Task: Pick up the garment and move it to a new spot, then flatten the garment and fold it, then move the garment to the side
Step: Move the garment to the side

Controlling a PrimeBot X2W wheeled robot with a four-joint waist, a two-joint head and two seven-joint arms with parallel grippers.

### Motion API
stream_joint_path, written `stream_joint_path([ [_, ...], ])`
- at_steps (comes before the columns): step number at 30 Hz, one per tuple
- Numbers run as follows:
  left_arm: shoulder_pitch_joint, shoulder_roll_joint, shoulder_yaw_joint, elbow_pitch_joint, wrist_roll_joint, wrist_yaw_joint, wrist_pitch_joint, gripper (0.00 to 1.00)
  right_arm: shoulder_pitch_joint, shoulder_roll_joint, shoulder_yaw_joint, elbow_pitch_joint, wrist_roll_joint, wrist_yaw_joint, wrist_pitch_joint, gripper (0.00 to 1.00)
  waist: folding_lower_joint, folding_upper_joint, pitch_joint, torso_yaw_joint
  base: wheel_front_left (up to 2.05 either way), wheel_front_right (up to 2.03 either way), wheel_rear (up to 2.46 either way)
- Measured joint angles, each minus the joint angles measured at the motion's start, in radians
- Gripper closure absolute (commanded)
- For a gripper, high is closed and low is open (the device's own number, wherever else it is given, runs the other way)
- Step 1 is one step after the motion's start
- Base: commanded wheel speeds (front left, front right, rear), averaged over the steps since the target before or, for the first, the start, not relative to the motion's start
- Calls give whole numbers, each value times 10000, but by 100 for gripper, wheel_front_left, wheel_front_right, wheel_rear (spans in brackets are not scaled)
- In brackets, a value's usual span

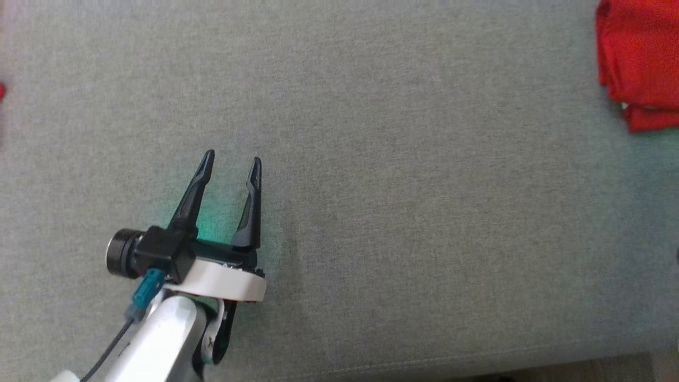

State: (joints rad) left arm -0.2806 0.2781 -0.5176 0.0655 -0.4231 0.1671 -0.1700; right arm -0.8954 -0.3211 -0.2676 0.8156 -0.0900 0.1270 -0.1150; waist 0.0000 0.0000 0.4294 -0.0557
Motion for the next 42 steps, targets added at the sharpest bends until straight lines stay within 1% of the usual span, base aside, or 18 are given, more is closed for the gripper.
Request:
stream_joint_path([
  [4, 45, -29, 56, 207, -192, 6, -178, 0, 166, 324, 922, -81, 541, 0, -148, 0, 0, 0, -444, -73, 0, 0, 0],
  [9, 577, -65, 362, 497, -529, 86, -397, 0, 969, 698, 2105, -462, 1319, 0, -274, 0, -1, 0, -1222, -64, 0, 0, 0],
  [14, 1316, -92, 665, 871, -903, 107, -535, 0, 2146, 1208, 2763, -1093, 2082, 0, -272, 0, -3, 0, -2135, 54, 0, 0, 0],
  [16, 1632, -88, 725, 972, -995, 173, -608, 0, 2659, 1306, 3018, -1383, 2236, 0, -290, 0, -3, 0, -2504, 129, 0, 0, 0],
  [20, 2285, -102, 913, 1164, -1151, 184, -694, 0, 3932, 1674, 3104, -2050, 2414, 2, -357, 0, -4, 0, -3188, 317, 0, 0, 0],
  [23, 2733, -104, 1020, 1266, -1248, 188, -706, 0, 5056, 2019, 3087, -2558, 2186, 0, -435, 0, -4, 0, -3642, 468, 0, 0, 0],
  [28, 3396, -138, 1193, 1338, -1331, 188, -773, 0, 6756, 2537, 2769, -3540, 1918, 2, -433, 0, -3, 0, -4220, 682, 0, 0, 0],
  [29, 3396, -138, 1193, 1338, -1331, 188, -773, 0, 6756, 2537, 2769, -3540, 1918, 2, -433, 0, -3, 0, -4220, 682, 0, 0, 0],
  [33, 3731, -142, 1294, 1329, -1331, 265, -782, 0, 7899, 2671, 2604, -4477, 1620, 0, -424, 0, -3, 1, -4442, 840, 0, 0, 0],
  [34, 3758, -146, 1317, 1331, -1331, 263, -782, 0, 8361, 2686, 2709, -4882, 1891, 2, -330, 0, -1, 1, -4482, 883, 0, 0, 0],
  [36, 3757, -157, 1340, 1331, -1331, 261, -792, 0, 8791, 2717, 2907, -5200, 2203, 2, -274, 0, -1, 1, -4508, 897, 0, 0, 0],
  [39, 3766, -249, 1340, 1329, -1331, 259, -792, 0, 9331, 2759, 3012, -5494, 2502, 0, -240, 0, -1, 1, -4529, 905, 0, 0, 0],
  [42, 3772, -334, 1335, 1331, -1329, 247, -792, 0, 9540, 2759, 3112, -5593, 2681, 0, -198, 0, -1, 1, -4531, 902, 0, 0, 0],
])
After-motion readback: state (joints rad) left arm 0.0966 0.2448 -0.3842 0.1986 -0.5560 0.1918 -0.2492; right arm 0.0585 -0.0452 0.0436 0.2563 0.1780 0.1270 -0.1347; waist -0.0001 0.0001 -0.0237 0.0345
